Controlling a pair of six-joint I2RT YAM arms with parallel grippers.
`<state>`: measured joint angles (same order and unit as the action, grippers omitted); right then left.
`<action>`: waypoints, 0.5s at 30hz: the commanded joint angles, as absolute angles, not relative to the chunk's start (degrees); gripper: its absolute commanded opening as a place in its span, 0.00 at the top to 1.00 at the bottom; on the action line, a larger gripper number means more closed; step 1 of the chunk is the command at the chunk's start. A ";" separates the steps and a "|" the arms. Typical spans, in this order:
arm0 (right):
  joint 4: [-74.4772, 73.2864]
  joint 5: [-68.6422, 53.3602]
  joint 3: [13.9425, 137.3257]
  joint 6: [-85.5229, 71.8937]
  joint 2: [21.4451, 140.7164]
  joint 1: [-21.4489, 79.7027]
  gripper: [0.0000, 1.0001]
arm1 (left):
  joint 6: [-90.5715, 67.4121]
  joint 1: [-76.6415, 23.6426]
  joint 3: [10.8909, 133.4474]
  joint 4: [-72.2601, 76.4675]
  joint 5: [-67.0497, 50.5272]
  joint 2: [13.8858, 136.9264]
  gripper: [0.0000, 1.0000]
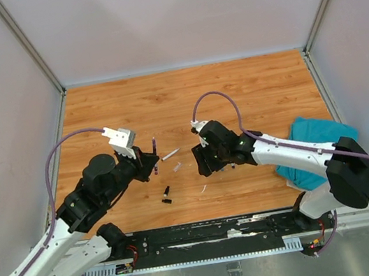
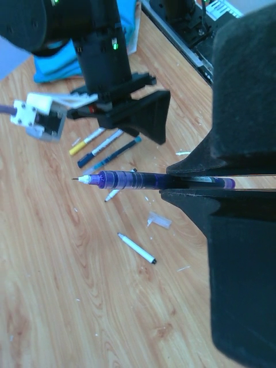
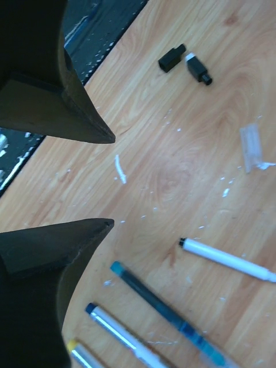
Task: Insert the pens into the pen caps
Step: Pick up the pen cap from the center of the board.
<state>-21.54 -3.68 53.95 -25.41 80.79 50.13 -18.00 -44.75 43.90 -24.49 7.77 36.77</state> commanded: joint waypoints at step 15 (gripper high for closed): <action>-16.47 8.87 64.73 -38.93 92.24 53.48 0.40 | -17.05 -44.71 43.61 -25.22 8.76 29.00 1.00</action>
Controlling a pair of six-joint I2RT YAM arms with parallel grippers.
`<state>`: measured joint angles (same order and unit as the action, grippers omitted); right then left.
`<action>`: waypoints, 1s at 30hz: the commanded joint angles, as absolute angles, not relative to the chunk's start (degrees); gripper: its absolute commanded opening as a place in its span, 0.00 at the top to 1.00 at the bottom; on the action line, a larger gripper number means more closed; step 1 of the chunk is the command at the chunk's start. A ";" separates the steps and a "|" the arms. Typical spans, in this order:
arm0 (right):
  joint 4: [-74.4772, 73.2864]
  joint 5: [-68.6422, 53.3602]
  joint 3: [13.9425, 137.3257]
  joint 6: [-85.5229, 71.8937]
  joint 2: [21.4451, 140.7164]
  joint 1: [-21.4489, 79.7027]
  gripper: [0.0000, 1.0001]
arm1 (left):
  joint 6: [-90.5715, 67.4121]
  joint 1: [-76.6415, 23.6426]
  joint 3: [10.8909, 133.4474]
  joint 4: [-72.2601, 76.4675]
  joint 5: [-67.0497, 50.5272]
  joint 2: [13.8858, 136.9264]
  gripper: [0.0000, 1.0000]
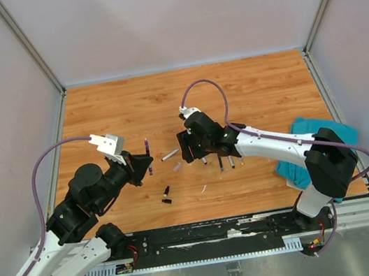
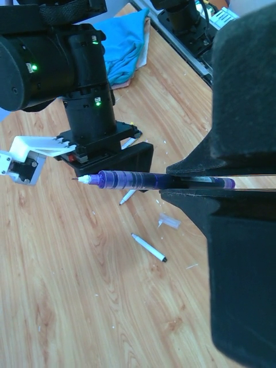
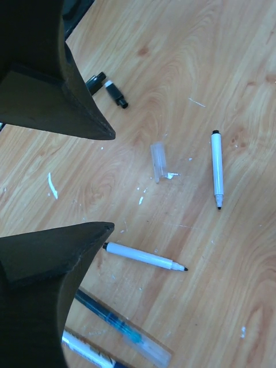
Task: Insert the pens into the pen caps
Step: Pick up the pen cap from the center of the board.
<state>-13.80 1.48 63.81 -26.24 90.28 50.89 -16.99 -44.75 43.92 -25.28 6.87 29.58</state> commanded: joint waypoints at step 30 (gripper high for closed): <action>-52.82 23.37 99.29 -78.05 121.53 60.64 0.38 | -19.91 -44.65 43.51 -27.52 21.29 20.50 0.99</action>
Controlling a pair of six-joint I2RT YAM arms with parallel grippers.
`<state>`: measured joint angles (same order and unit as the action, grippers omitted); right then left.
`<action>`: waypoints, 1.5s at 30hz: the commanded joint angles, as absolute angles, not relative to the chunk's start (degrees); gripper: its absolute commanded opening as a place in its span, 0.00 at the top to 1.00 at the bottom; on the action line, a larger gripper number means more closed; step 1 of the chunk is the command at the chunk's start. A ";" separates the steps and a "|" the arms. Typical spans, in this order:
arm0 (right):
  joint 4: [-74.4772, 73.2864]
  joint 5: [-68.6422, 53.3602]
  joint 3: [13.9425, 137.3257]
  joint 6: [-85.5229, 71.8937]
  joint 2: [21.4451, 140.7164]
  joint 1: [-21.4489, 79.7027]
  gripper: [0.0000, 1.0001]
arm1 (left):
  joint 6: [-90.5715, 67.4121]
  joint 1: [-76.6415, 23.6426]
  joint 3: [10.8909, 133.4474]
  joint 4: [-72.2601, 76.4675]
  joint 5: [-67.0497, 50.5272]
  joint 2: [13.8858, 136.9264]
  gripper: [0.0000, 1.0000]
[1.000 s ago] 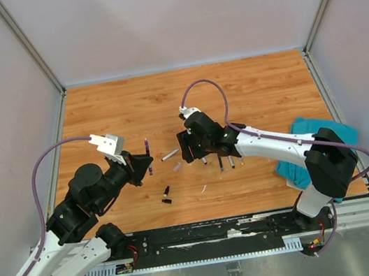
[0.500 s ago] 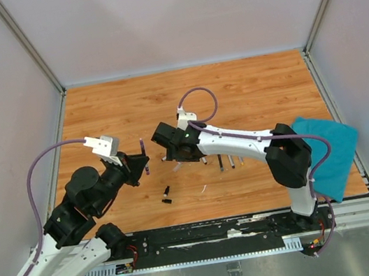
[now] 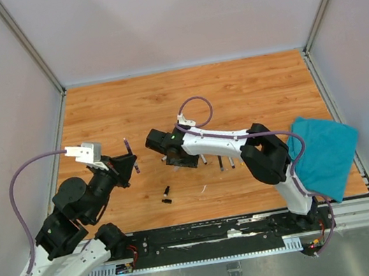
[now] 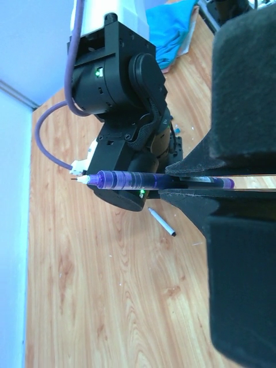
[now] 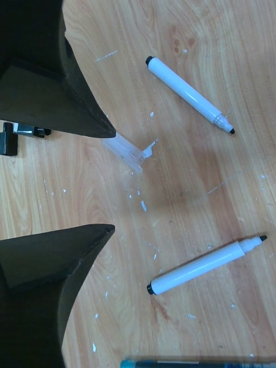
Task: Insert the pens into the pen caps
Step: Pick up the pen cap from the center of the board.
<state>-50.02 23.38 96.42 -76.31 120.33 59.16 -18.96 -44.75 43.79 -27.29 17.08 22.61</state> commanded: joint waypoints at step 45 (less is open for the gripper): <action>-34.99 15.70 87.22 -48.86 116.32 60.90 0.87 | -19.44 -44.65 43.51 -27.71 20.87 20.96 0.99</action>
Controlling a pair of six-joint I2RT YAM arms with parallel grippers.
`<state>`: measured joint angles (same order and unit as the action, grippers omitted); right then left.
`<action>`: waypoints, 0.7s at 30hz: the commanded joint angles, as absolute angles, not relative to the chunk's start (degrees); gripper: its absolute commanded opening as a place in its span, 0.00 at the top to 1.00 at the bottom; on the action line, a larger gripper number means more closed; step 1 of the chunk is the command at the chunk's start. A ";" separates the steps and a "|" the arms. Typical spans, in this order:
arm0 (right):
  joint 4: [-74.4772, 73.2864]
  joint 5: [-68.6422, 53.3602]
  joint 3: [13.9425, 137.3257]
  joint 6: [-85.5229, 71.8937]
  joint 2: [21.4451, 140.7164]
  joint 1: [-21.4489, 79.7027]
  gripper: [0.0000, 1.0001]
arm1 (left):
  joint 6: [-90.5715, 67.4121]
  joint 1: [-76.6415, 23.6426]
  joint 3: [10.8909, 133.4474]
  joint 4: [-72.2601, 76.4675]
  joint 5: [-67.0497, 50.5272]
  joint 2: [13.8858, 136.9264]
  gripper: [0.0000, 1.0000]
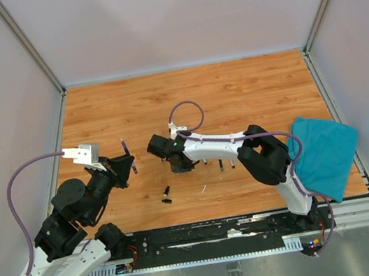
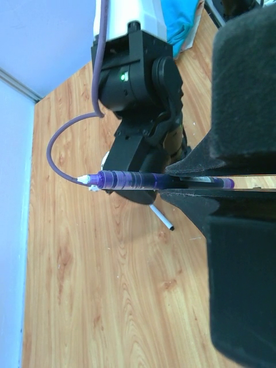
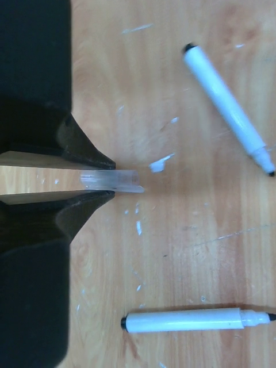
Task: Insert the pens into the pen caps
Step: Pick up the pen cap from the center of the board, then place the pen cap at the center of the board.
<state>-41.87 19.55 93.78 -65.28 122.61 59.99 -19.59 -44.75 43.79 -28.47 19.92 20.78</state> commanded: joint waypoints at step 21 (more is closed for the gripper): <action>-35.25 3.26 51.34 -22.15 86.86 61.08 0.80 | -19.42 -44.64 43.51 -27.59 20.05 22.71 1.00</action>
